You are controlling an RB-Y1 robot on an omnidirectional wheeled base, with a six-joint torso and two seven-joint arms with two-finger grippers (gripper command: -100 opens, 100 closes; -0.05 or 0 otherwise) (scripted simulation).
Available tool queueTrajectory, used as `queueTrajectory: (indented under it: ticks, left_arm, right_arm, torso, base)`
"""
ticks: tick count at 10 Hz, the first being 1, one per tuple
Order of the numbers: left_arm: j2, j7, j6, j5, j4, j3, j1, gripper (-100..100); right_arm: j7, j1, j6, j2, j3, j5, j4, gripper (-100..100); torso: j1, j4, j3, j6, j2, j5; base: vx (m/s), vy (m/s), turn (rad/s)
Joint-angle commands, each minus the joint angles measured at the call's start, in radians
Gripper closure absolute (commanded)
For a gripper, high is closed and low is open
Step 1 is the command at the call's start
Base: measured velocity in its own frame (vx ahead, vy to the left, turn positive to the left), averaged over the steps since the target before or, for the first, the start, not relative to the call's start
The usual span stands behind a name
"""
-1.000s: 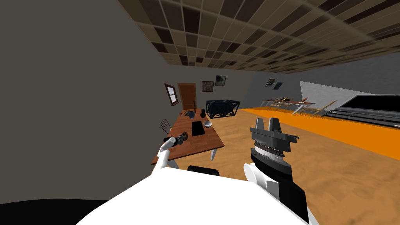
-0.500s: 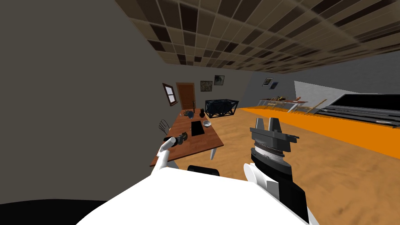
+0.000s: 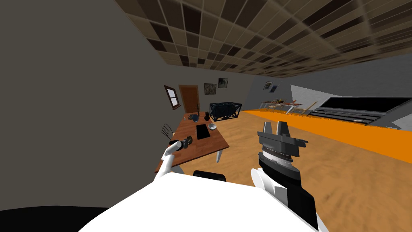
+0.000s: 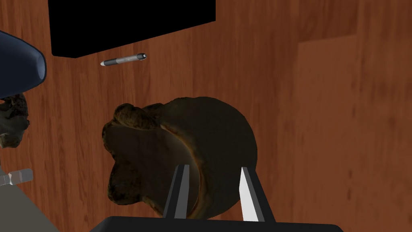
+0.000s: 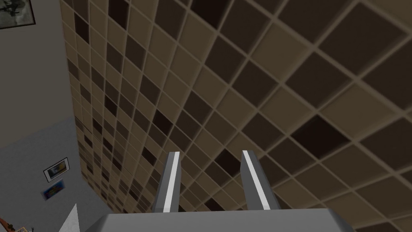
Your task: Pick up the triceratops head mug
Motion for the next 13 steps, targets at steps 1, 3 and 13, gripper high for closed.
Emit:
queueTrajectory:
  ticks: [1, 3, 13]
  left_arm:
    - [0.002, 0.031, -0.001, -0.001, -0.001, -0.001, 0.000, 100]
    - [0.028, 0.097, -0.019, -0.034, -0.012, -0.048, 0.012, 100]
    - [0.104, 0.370, -0.073, -0.134, -0.046, -0.187, 0.046, 100]
  right_arm:
    - [0.000, 0.000, 0.000, 0.000, 0.000, 0.000, 0.000, 0]
    - [0.000, 0.000, 0.000, 0.000, 0.000, 0.000, 0.000, 0]
    - [0.000, 0.000, 0.000, 0.000, 0.000, 0.000, 0.000, 0]
  torso:
    - [0.000, 0.000, 0.000, 0.000, 0.000, 0.000]
    - [0.000, 0.001, 0.000, 0.002, 0.000, 0.000]
    - [-0.004, 0.003, 0.002, 0.000, 0.002, -0.002]
  base:
    - [0.000, 0.004, 0.033]
    - [-0.045, 0.052, -0.184]
    - [-0.038, 0.036, -0.098]
